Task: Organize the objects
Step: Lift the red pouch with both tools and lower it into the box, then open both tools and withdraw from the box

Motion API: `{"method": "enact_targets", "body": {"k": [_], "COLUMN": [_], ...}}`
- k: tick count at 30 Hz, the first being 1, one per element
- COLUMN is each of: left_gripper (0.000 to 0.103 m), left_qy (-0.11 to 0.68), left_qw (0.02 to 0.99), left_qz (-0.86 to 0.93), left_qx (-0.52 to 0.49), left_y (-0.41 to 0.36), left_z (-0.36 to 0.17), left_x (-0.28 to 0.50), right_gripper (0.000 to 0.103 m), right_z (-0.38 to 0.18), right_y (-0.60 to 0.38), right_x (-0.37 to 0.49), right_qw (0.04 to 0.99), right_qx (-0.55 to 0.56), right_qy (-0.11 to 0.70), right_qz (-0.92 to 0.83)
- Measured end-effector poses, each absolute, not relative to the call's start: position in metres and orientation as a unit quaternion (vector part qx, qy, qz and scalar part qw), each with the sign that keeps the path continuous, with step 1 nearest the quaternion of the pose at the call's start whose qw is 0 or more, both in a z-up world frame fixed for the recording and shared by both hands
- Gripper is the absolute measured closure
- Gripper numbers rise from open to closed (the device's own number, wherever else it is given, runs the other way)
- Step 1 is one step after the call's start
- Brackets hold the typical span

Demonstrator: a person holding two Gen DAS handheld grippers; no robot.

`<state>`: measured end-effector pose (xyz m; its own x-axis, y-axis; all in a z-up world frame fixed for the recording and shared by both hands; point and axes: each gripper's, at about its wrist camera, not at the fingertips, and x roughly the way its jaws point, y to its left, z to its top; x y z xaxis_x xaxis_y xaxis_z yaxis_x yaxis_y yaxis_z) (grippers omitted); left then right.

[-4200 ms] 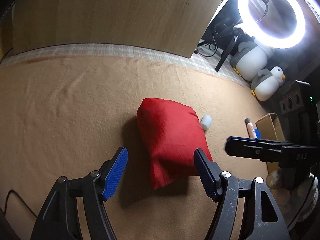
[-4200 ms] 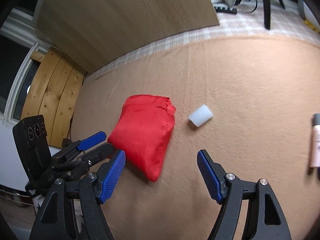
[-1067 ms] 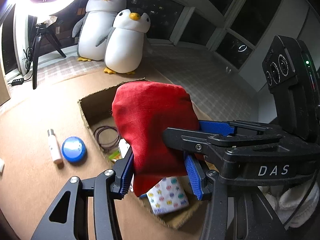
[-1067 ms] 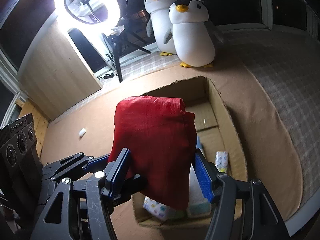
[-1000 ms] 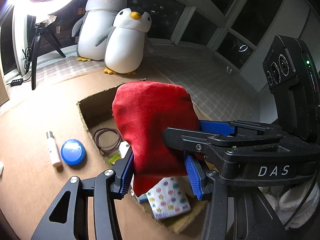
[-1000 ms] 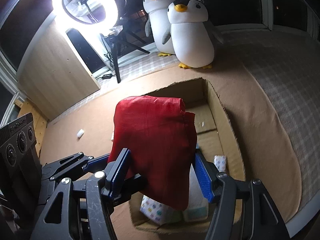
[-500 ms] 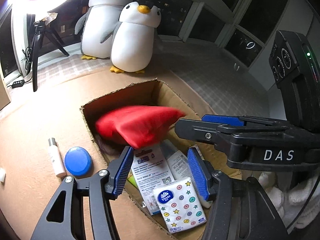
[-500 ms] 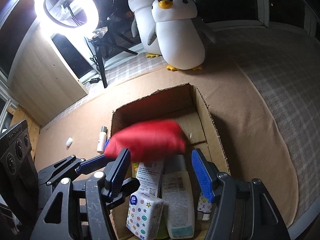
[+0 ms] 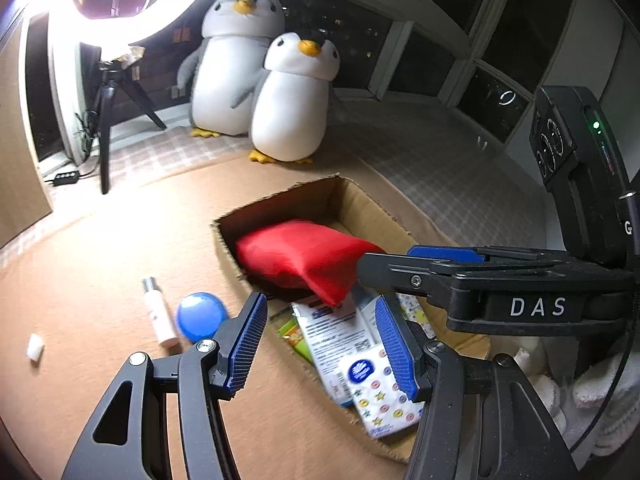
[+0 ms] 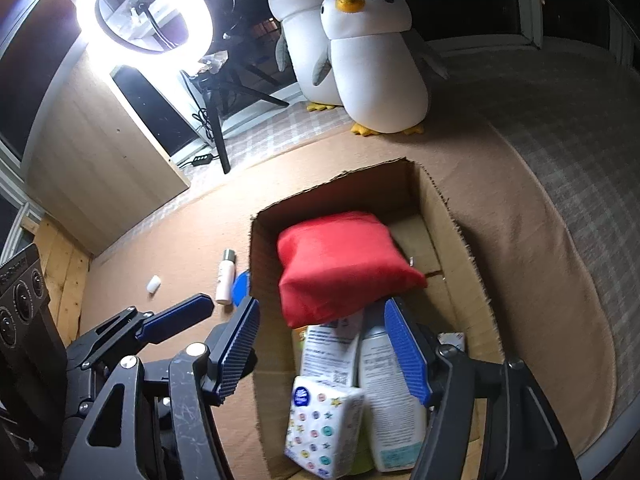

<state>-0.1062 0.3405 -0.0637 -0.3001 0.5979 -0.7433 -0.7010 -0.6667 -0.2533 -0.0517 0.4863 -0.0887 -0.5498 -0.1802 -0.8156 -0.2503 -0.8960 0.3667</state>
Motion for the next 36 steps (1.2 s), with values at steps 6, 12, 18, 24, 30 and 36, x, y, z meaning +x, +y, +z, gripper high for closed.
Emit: {"method": "enact_targets", "body": {"k": [6,12,18,24,30,36], "left_gripper": [0.042,0.042,0.042,0.042,0.042,0.043], "left_qy": [0.058,0.053,0.041,0.020,-0.003,-0.019], "left_qw": [0.396,0.385,0.356,0.313,0.279,0.245], "left_qz": [0.811,0.815,0.821,0.826,0.831,0.837], "left_qx": [-0.427,-0.429,-0.445,-0.469,-0.481,-0.489], "left_y": [0.311,0.276,0.222,0.157,0.103,0.065], "left_z": [-0.054,-0.050,-0.062,-0.080,-0.094,-0.103], "left_x": [-0.102,-0.100,-0.108,-0.119,-0.128,-0.147], "right_gripper": [0.041,0.040,0.040,0.040,0.040,0.040], "right_z": [-0.085,-0.080,-0.080,-0.082,-0.086,-0.090], "right_y": [0.468,0.446,0.421,0.396,0.371,0.346], "right_x": [-0.049,-0.050,-0.054,-0.064,-0.081,-0.096], "right_qw": [0.017,0.010,0.001,-0.018,-0.038,-0.052], "right_qx": [-0.472,-0.470,-0.470,-0.477,-0.488,-0.494], "right_qy": [0.230,0.226,0.220,0.211,0.203,0.196], "right_qz": [0.851,0.853,0.855,0.853,0.848,0.846]}}
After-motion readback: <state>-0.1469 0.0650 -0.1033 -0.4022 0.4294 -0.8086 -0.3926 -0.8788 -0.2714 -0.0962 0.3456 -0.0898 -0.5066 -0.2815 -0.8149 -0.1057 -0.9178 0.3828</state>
